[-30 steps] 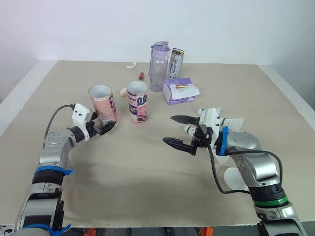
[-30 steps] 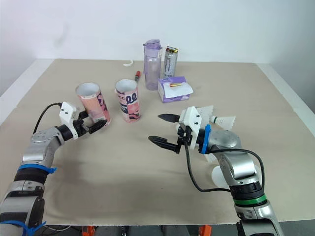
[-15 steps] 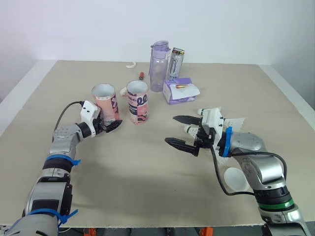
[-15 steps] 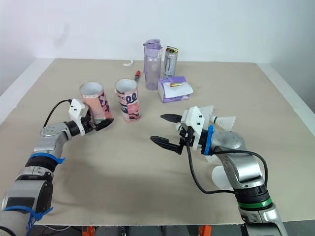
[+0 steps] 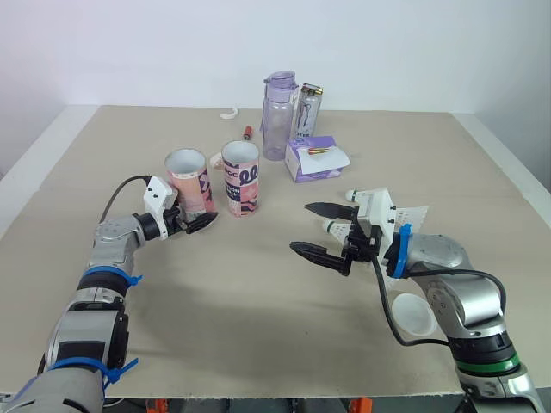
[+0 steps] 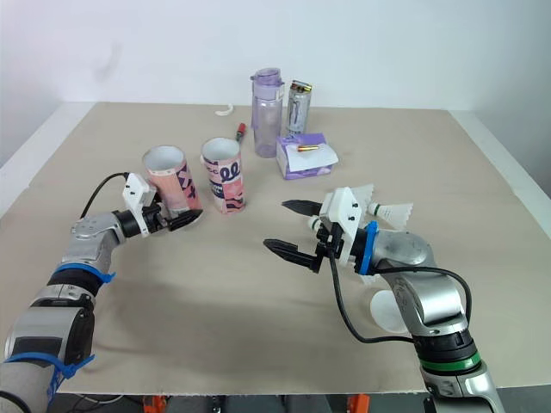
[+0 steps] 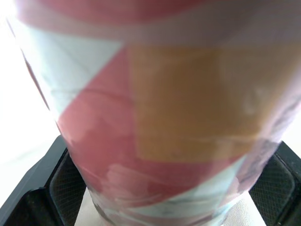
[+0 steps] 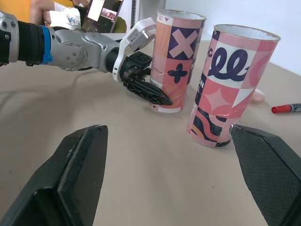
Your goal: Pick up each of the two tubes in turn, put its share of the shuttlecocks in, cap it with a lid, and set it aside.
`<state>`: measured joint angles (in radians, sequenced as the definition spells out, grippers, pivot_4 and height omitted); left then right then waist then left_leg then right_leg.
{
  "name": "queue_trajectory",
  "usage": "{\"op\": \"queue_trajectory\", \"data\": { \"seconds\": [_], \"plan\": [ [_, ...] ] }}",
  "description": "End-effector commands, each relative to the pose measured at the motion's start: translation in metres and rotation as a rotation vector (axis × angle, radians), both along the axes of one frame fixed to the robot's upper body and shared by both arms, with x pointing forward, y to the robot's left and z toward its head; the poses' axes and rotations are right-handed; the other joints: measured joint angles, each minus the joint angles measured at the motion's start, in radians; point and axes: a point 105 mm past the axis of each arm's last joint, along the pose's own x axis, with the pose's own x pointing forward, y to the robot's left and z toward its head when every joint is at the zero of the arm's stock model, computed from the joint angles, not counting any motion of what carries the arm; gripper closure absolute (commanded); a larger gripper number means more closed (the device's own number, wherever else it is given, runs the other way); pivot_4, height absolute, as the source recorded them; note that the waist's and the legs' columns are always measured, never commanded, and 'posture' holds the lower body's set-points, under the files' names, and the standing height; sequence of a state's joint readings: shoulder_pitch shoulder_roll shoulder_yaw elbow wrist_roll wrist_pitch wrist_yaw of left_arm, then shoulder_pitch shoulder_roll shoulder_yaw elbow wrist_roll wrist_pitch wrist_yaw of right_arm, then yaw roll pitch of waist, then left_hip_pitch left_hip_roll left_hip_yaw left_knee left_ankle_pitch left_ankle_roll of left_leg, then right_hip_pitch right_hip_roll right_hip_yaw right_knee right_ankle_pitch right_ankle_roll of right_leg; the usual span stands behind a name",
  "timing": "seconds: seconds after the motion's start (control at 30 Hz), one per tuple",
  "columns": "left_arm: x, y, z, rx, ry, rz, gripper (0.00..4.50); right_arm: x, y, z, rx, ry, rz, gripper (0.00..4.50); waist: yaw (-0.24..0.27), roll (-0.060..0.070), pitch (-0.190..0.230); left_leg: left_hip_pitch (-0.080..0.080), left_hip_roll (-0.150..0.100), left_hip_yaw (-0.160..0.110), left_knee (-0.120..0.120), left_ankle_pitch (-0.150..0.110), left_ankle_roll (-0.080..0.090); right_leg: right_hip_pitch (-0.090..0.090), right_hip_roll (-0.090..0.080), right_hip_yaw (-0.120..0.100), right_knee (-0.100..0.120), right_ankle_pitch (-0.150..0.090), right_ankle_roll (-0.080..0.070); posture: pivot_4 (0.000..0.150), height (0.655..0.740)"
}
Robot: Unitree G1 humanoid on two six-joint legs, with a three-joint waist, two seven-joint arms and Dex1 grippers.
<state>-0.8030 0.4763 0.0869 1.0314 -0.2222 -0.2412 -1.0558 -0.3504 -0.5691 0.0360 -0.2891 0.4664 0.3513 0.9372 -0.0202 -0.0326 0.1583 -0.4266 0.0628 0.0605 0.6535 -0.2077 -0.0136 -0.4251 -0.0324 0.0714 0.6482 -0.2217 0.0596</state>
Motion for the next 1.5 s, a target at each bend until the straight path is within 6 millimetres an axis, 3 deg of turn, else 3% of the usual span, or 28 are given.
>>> {"op": "queue_trajectory", "data": {
  "seconds": [0.03,0.13,0.43,0.73,0.97,1.1,1.23,1.5],
  "plan": [
    [0.004,-0.002,0.016,-0.006,-0.061,-0.012,0.24,-0.004,-0.001,0.011,0.004,-0.046,0.015,0.02,0.0,0.0,0.0,0.0,0.0,0.0,0.0,0.0,0.0,0.0,0.0,0.0,0.0,0.0,0.0,0.15,0.74],
    [0.004,-0.002,0.017,-0.013,-0.068,-0.013,1.12,-0.003,-0.001,0.011,0.001,-0.047,0.017,0.0,0.0,0.0,0.0,0.0,0.0,0.0,0.0,0.0,0.0,0.0,0.0,0.0,0.0,0.0,0.0,0.15,0.74],
    [-0.001,0.004,0.027,0.021,-0.127,-0.022,1.12,-0.003,0.0,0.013,0.016,-0.049,0.02,0.0,0.0,0.0,0.0,0.0,0.0,-0.001,0.0,0.0,0.0,0.0,0.0,0.0,0.0,0.0,0.0,0.15,0.74],
    [-0.052,-0.007,0.026,0.219,-0.186,-0.235,1.12,-0.031,-0.002,0.008,0.022,-0.054,0.043,0.0,0.0,0.0,0.0,-0.002,0.0,-0.001,-0.001,0.0,0.0,-0.001,0.0,0.0,0.0,-0.001,-0.002,0.15,0.74],
    [-0.097,-0.057,0.032,0.385,-0.125,-0.515,1.12,-0.058,-0.005,0.0,-0.023,-0.043,0.097,0.0,0.0,0.0,0.0,-0.002,0.0,-0.003,0.001,0.0,-0.001,0.0,0.0,0.0,0.0,-0.002,-0.002,0.15,0.74],
    [-0.12,-0.09,0.023,0.521,-0.057,-0.655,1.12,-0.068,-0.009,-0.009,-0.047,-0.012,0.108,0.0,0.0,-0.001,0.0,-0.002,-0.001,-0.005,0.003,0.0,-0.001,0.001,0.001,0.0,0.0,-0.006,-0.002,0.15,0.74],
    [-0.125,-0.107,0.019,0.59,-0.016,-0.675,1.12,-0.068,-0.016,-0.01,-0.041,0.001,0.067,0.0,0.0,0.0,0.0,-0.001,0.0,-0.007,0.002,0.0,0.0,0.001,0.004,0.0,0.001,-0.006,-0.003,0.15,0.74],
    [-0.118,-0.114,0.009,0.747,0.048,-0.627,1.12,-0.07,-0.024,-0.013,-0.029,0.018,0.011,0.0,0.0,0.0,0.0,-0.001,0.0,-0.01,0.002,0.0,0.0,0.002,0.007,0.003,0.001,-0.007,-0.004,0.15,0.74]
  ]
}}
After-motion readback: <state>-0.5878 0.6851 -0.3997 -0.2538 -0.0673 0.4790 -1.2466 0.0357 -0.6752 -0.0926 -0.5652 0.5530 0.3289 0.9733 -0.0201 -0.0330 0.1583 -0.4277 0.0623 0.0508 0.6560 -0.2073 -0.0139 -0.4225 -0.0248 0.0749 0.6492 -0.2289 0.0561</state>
